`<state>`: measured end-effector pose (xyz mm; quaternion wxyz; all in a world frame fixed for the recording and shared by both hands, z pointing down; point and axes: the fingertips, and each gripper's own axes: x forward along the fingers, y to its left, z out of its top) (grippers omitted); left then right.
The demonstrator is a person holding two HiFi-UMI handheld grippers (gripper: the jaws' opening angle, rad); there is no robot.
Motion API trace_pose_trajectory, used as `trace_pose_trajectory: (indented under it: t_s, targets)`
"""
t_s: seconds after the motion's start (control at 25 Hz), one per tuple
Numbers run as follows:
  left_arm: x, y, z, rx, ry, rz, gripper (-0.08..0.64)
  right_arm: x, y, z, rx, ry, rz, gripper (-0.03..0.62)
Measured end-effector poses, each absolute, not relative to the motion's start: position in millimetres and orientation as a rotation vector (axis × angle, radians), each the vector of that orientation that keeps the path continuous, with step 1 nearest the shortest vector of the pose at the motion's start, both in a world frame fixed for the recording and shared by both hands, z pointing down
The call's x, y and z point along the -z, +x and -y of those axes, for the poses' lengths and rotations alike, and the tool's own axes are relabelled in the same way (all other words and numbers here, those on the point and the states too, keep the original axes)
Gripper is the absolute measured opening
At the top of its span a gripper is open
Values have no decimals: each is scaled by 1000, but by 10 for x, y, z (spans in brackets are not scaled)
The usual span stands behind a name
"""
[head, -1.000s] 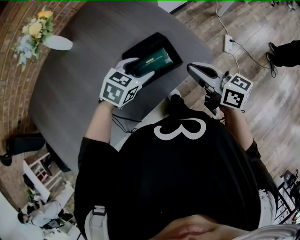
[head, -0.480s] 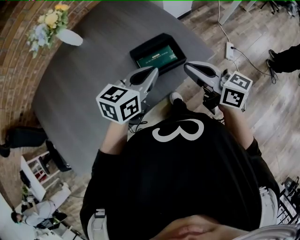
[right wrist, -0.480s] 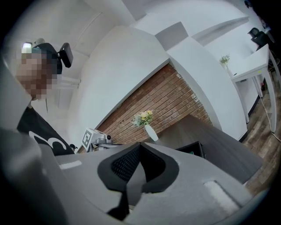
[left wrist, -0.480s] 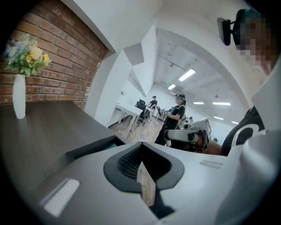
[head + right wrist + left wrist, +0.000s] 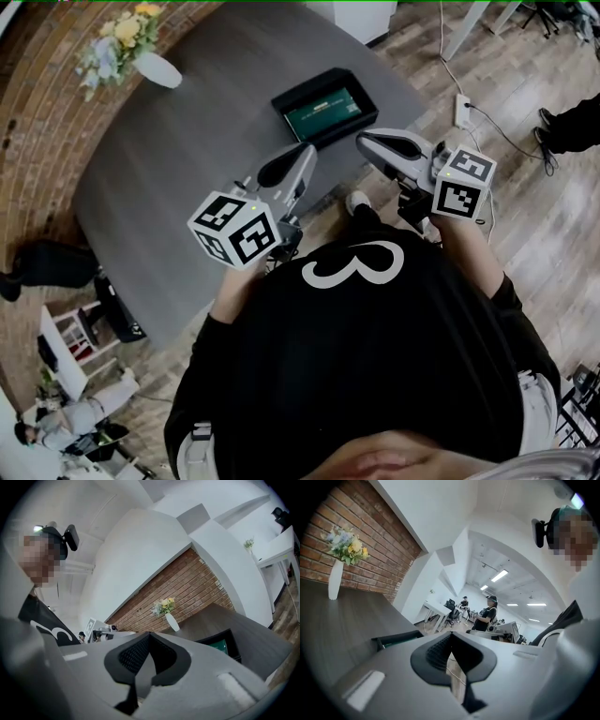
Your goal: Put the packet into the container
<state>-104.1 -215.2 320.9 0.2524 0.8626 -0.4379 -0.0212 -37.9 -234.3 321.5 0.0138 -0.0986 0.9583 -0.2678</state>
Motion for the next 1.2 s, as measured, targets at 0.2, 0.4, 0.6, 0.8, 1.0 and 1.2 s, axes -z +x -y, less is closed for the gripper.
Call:
trace_pose_trajectory:
  t_s: [0.2,0.4,0.6,0.8,1.0,1.2]
  targets:
    - [-3176,-1032,2032,73,2360,1179,11,-3212,-414,2207,800,-319,-2989,3]
    - [-3219,-1005,1954,26,2380,1185,11,-3298,-435,2094,810,-319,-3006,3]
    - [-3247,-1013,1916,26,2378,1181,11,-3307,-420,2070,827,-331,-2991,3]
    - [-3263,-1012,1850,19,2383,1174,11,-3293,-457,1981,806,-315,-3005,3]
    - [-3224,-964,1775,30,2428,1158,11,-3292,-425,1926,804,-327,-3006,3]
    - [-3219,-970,1715,20,2443,1151,11,-3302,-441,1879,800,-334,-3004,3]
